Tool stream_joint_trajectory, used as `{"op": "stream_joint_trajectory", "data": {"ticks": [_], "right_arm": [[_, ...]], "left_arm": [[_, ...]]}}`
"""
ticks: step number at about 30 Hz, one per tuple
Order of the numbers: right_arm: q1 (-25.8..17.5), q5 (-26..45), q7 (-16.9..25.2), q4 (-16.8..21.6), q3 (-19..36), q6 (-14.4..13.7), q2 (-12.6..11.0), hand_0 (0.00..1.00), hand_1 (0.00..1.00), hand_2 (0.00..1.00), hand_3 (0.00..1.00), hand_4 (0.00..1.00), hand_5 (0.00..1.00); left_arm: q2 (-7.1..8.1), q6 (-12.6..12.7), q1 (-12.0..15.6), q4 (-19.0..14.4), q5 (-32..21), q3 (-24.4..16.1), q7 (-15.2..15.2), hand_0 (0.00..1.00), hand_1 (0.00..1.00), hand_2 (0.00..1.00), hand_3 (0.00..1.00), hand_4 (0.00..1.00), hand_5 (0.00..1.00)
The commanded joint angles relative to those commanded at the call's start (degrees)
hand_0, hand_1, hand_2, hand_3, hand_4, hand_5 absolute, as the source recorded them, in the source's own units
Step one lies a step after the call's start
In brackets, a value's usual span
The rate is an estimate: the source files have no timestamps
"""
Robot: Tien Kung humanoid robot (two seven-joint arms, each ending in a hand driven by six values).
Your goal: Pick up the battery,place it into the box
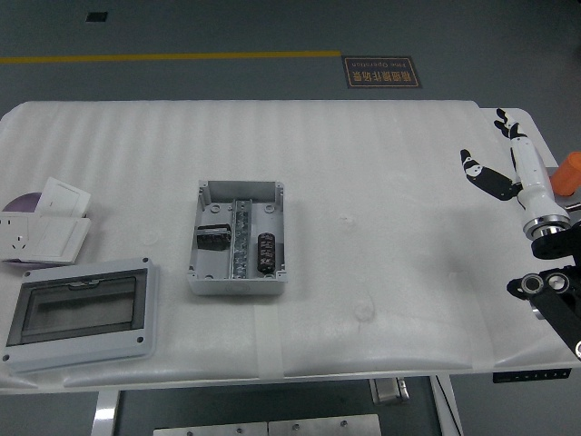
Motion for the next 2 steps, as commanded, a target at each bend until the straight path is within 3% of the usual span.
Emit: {"op": "stream_joint_trajectory", "data": {"ticks": [2], "right_arm": [[0.0,0.1,0.0,0.0,0.0,0.0,0.0,0.96,0.935,0.931,0.978,0.642,0.294]], "left_arm": [[-0.03,0.0,0.0,0.0,0.0,0.0,0.0,0.55,0.642,0.534,0.543,0.454,0.328]]}}
